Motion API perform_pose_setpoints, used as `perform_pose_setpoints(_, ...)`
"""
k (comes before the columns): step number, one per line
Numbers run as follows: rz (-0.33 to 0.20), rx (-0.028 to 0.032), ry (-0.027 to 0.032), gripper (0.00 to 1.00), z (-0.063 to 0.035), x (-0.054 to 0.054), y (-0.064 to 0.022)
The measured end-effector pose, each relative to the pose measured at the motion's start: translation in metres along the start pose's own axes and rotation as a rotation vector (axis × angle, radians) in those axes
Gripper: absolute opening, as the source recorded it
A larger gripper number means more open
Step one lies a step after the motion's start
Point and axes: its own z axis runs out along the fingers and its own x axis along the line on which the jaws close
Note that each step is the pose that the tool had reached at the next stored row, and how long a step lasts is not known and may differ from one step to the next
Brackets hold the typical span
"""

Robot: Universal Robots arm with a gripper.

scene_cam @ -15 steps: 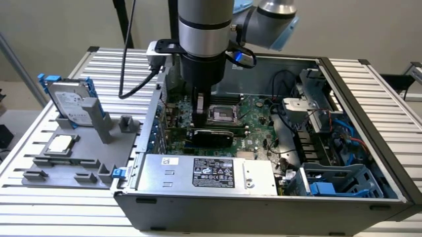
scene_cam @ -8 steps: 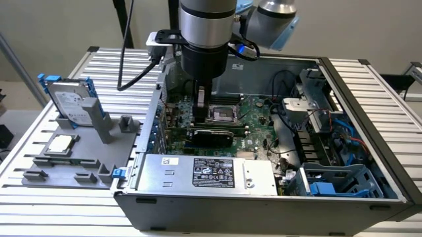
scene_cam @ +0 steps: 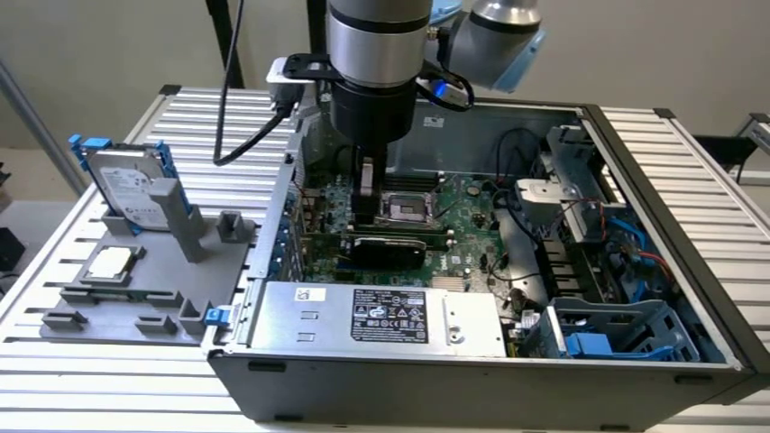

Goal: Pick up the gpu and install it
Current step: 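Press down on the gpu until it lock into place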

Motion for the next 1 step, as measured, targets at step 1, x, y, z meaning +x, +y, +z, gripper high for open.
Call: perform_pose_setpoints(1, 0.0, 0.0, 0.0, 0.33, 0.0, 0.0, 0.0)
